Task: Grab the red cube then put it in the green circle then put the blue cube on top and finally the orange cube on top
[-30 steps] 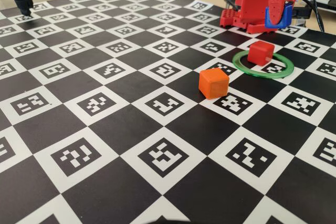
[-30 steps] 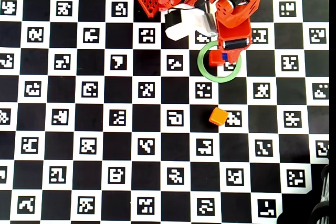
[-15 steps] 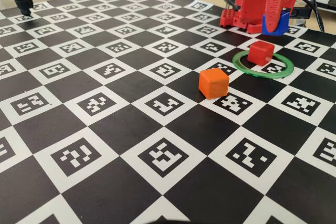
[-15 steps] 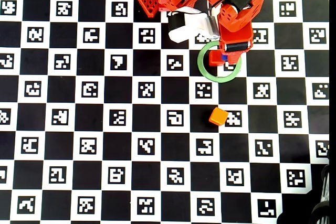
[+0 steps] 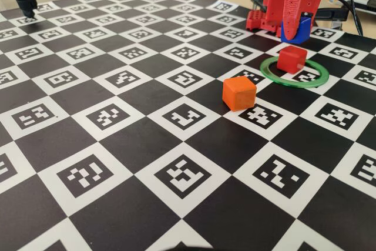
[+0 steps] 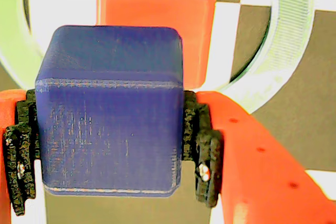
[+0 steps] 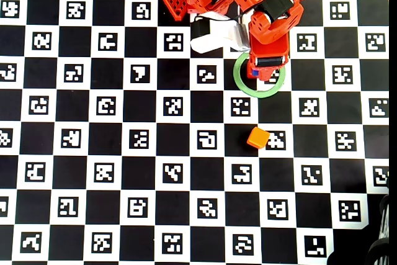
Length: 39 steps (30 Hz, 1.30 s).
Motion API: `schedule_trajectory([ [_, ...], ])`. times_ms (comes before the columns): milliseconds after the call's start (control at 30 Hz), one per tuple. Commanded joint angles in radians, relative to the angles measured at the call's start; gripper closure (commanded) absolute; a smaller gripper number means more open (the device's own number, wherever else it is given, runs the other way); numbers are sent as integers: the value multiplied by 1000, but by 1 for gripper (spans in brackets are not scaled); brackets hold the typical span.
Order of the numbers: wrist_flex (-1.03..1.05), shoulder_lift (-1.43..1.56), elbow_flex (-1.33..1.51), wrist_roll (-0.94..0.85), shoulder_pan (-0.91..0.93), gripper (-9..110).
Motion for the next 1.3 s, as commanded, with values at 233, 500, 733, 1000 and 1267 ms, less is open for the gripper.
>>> schedule_trajectory([
  [233, 31, 25, 6, -20, 17, 107],
  [500, 21, 20, 8, -11, -12, 107],
  [733, 9, 18, 8, -5, -32, 107],
  [1000, -3, 18, 5, 3, -38, 107],
  [1267, -14, -12, 3, 8, -55, 107],
])
